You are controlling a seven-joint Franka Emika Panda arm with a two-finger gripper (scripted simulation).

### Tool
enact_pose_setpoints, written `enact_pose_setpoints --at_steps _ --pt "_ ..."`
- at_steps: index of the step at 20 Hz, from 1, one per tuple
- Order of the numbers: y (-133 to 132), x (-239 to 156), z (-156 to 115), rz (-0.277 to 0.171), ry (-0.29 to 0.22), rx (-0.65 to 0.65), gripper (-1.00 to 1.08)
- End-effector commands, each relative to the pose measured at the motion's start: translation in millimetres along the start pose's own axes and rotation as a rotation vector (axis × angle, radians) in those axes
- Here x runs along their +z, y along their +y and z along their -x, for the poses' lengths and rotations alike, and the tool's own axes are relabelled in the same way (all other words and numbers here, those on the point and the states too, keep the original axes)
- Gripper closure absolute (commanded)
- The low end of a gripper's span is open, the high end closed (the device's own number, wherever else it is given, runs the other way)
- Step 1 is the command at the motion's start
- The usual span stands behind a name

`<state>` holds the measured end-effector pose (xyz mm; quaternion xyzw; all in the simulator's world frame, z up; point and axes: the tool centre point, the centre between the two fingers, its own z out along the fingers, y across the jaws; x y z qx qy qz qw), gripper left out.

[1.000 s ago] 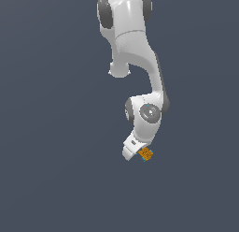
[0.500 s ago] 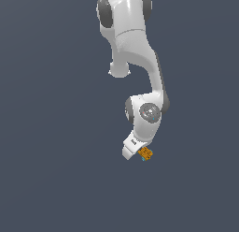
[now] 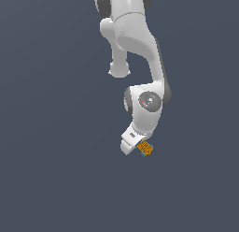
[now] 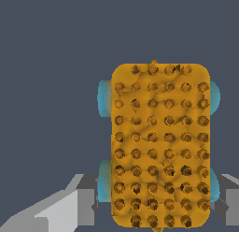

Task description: Pick up the object and move it to a goal position.

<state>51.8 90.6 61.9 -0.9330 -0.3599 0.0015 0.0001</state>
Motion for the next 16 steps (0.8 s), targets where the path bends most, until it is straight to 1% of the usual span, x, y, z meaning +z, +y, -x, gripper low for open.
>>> enact_pose_setpoints --at_steps 1,6,16 --pt "0.9 -20.6 4.3 0.002 0.002 0.0 1.08" --pt "2.0 -72.6 16.3 0.002 0.001 0.0 1.08" --pt "4.5 -193.8 43.2 0.001 0.002 -0.001 1.08"
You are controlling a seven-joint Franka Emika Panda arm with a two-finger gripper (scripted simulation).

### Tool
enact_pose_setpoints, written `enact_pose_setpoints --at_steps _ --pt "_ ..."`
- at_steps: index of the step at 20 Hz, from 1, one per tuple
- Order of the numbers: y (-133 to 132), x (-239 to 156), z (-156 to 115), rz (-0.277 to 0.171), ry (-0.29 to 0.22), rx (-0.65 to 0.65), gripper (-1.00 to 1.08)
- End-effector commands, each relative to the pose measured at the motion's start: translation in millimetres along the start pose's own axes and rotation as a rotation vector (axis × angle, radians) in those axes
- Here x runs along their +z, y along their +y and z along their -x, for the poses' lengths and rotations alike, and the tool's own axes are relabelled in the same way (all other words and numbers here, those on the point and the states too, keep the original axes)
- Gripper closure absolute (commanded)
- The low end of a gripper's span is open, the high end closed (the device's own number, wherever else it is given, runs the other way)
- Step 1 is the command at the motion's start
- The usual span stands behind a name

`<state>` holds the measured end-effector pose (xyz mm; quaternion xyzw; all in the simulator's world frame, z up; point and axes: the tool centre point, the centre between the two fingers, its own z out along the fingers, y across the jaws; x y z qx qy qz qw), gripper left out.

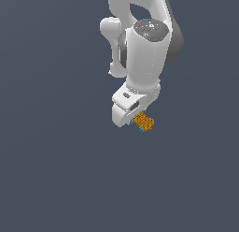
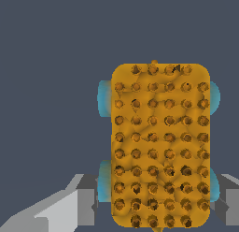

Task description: Pick up the object and move it to a goal position.

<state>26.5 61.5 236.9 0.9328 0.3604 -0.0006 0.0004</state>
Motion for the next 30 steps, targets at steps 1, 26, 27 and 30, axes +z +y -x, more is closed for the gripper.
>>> enact_pose_setpoints --at_steps 1,26,27,30 --pt "0.4 -31.1 6.9 0.0 0.001 0.0 1.08" --pt "12.3 -245.7 48.5 -0.001 0.001 0.001 1.08" --pt "12.6 -247.9 48.8 -0.001 0.001 0.001 1.08" --pt "13.2 -251.9 49.4 0.0 0.001 0.001 1.08"
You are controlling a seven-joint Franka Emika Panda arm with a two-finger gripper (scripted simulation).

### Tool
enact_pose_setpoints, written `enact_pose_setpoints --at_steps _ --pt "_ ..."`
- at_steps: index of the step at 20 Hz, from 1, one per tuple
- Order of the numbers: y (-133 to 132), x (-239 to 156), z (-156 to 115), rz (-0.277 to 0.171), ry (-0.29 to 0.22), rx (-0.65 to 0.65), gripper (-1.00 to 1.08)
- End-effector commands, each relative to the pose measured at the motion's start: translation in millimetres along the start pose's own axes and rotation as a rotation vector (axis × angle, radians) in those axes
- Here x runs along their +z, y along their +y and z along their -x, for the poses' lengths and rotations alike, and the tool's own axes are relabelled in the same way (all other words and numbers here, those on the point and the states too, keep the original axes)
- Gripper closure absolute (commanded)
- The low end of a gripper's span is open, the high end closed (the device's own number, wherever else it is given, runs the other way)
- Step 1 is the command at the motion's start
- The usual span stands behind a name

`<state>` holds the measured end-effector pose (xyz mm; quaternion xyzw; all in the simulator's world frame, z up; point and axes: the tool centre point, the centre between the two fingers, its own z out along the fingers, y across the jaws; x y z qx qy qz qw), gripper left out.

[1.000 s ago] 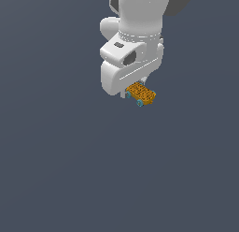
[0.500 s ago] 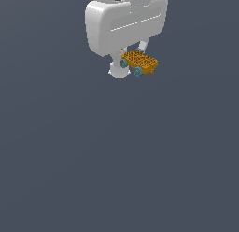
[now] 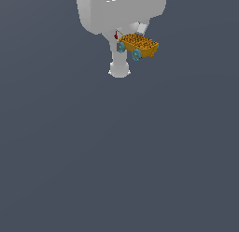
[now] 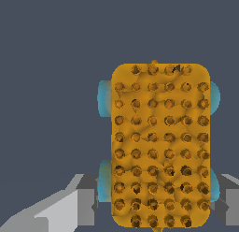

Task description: Pick up the object and move it to a goal position.

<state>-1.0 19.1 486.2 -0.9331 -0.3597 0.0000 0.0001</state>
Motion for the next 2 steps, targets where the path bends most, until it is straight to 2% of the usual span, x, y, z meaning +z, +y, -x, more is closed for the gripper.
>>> enact_pose_setpoints --at_steps 1,2 --pt "0.3 -3.2 0.4 0.0 0.0 0.0 1.08" --pt "0.3 -3.4 0.4 0.0 0.0 0.0 1.08"
